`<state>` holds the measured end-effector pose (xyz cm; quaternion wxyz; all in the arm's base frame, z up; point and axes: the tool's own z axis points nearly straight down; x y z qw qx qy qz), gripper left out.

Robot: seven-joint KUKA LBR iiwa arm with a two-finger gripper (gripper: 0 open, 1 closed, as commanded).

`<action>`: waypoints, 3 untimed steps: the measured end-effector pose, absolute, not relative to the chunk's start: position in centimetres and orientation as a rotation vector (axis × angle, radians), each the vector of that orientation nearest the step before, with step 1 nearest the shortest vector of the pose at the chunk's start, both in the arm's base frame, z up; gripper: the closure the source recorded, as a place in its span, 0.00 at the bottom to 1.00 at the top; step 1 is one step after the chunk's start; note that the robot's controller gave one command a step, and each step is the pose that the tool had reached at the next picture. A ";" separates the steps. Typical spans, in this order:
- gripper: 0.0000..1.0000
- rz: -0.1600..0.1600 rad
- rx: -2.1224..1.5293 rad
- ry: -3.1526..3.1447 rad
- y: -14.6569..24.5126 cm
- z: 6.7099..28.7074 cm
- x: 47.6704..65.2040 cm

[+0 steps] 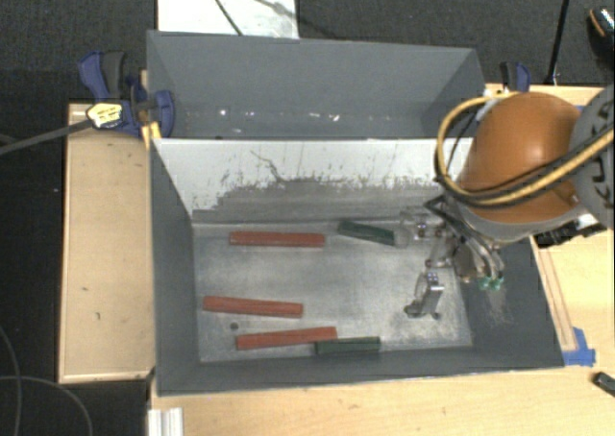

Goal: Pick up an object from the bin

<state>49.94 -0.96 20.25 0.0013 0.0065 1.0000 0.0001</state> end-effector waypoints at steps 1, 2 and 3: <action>0.00 0.004 -0.189 3.141 5.1 11.9 49.5; 0.00 0.002 0.354 3.126 10.8 7.0 49.3; 0.00 0.005 0.363 3.117 15.6 7.1 48.6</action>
Offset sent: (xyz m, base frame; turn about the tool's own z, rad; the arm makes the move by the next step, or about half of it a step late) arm -0.0028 0.0575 -0.0805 -0.1171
